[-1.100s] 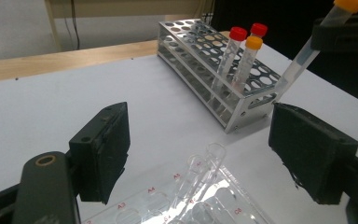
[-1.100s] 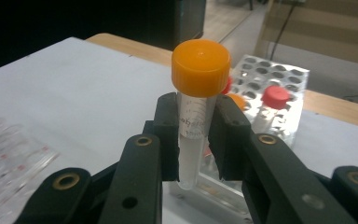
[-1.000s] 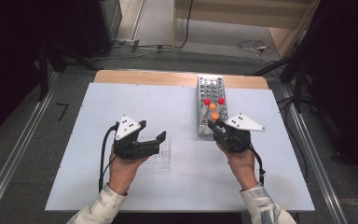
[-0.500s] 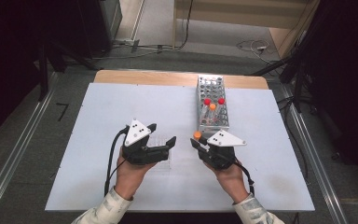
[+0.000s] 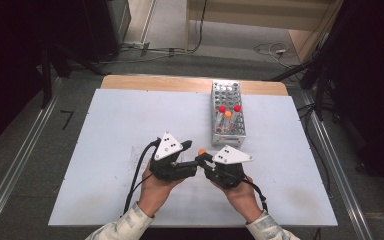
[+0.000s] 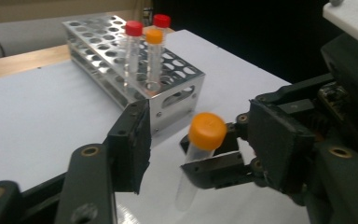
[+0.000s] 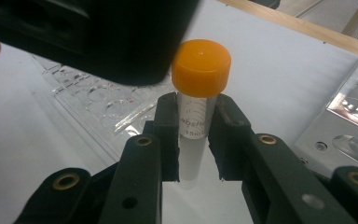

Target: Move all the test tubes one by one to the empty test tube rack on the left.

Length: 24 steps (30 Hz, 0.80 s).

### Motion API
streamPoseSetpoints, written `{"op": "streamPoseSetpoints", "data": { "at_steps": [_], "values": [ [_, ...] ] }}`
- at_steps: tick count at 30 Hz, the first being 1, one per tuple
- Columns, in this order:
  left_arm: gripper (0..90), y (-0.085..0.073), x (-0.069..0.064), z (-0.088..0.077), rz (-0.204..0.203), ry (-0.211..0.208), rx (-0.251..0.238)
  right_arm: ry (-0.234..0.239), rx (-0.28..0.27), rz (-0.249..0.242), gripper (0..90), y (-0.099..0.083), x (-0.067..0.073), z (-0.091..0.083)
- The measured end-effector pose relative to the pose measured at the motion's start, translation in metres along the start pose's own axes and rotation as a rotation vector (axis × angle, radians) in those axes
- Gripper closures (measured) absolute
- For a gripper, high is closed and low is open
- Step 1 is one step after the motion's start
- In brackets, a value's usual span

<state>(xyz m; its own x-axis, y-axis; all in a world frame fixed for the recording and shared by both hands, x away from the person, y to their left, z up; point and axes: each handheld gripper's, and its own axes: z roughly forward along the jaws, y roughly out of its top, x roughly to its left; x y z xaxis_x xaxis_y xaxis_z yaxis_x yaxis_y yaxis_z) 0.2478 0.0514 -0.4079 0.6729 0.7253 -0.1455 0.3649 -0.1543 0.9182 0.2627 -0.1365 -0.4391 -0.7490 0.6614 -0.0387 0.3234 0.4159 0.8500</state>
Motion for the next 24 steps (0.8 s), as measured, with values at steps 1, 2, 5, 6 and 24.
{"op": "streamPoseSetpoints", "data": {
  "at_steps": [1, 2, 5, 6, 24],
  "values": [
    [45.7, 0.0, 0.0, 0.001, 0.005, -0.006, 0.0, 0.001, -0.001, -0.002, 71.1, 0.0, 0.001, 0.0],
    [48.7, 0.0, -0.001, 0.002, 0.005, -0.013, 0.0, 0.003, -0.004, -0.005, 71.1, 0.0, 0.001, 0.0],
    [55.6, 0.0, -0.001, 0.005, 0.006, -0.025, 0.013, 0.009, -0.006, -0.005, 71.1, 0.0, 0.003, -0.001],
    [57.1, -0.001, -0.001, 0.006, 0.005, -0.027, 0.014, 0.008, -0.007, -0.007, 71.1, 0.0, 0.004, -0.001],
    [70.1, 0.005, 0.0, -0.003, 0.012, -0.036, -0.024, 0.024, -0.036, 0.001, 60.2, 0.006, 0.003, -0.011]
  ]
}}
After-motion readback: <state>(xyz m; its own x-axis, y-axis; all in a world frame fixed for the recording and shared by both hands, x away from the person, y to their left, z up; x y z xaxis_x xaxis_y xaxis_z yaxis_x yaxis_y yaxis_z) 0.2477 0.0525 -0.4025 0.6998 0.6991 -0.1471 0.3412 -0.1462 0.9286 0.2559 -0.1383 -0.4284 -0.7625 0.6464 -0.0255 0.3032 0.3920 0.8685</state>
